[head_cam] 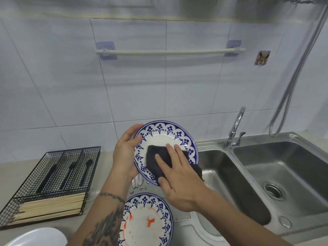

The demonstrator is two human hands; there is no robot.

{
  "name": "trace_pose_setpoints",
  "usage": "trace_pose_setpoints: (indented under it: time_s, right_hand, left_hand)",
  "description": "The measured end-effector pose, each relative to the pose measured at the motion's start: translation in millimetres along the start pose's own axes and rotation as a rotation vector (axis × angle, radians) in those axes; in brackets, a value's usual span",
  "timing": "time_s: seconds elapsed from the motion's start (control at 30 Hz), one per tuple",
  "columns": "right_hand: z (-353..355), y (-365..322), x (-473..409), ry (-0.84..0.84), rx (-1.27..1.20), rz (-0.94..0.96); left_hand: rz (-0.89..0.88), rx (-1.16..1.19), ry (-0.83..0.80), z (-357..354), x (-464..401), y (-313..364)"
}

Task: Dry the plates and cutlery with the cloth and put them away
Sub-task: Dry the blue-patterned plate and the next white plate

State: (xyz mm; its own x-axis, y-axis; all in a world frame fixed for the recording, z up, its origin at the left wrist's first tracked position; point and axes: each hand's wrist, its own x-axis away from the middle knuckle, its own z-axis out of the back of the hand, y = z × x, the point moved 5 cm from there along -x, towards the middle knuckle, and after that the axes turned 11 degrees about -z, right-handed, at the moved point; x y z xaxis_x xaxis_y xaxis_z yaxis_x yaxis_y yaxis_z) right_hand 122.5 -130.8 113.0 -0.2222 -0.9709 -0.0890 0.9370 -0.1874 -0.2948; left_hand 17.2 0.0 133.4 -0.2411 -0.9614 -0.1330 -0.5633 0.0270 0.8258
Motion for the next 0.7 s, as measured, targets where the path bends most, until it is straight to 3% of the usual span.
trace_pose_setpoints:
  time_s: [0.3,0.53,0.7]
  right_hand:
    - [30,9,-19,0.257,0.14,-0.125]
    - [17,11,-21,0.094,-0.03,-0.118]
    - [23,16,-7,-0.087,-0.108,-0.032]
  left_hand:
    - [0.029,0.038,0.014,-6,8,3]
    - [0.018,0.024,0.036,-10,4,11]
    - [0.091,0.03,0.29,4,-5,1]
